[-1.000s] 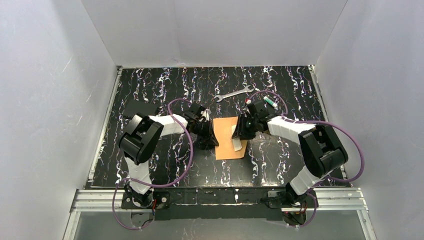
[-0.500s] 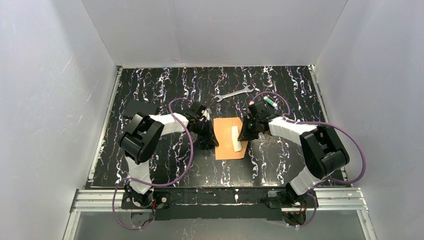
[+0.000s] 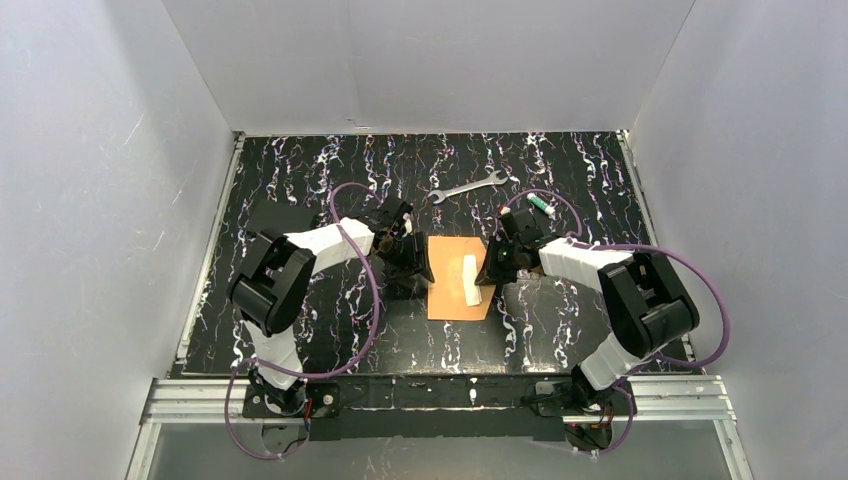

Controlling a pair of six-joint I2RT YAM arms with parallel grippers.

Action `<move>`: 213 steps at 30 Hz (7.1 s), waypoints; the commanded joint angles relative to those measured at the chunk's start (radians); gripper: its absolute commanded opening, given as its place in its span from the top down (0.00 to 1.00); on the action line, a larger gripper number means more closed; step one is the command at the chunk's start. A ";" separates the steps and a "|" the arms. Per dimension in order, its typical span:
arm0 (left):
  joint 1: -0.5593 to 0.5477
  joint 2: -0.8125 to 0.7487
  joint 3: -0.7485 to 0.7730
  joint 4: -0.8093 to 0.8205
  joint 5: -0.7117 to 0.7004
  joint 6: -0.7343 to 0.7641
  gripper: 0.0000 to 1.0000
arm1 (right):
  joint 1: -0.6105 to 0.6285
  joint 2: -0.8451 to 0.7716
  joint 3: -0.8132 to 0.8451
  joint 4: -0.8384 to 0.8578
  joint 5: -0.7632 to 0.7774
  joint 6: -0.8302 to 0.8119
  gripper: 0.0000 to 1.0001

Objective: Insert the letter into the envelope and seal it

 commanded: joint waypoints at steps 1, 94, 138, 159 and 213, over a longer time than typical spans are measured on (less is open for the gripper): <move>0.002 -0.005 -0.006 -0.085 -0.060 0.004 0.45 | -0.007 0.019 -0.019 0.029 0.009 0.006 0.92; 0.264 -0.441 0.109 -0.210 -0.229 0.307 0.02 | -0.423 0.670 1.049 -0.486 0.059 -0.826 0.53; 0.267 -0.509 0.015 0.195 0.500 -0.178 0.21 | 0.198 -0.049 0.720 -0.307 -0.393 -0.726 0.74; 0.250 -0.409 0.038 0.089 0.579 -0.238 0.62 | 0.221 0.027 0.820 -0.414 -0.449 -0.814 0.79; 0.316 -0.479 0.154 0.467 0.571 -0.706 1.00 | 0.108 -0.350 0.197 0.721 -0.212 0.437 0.48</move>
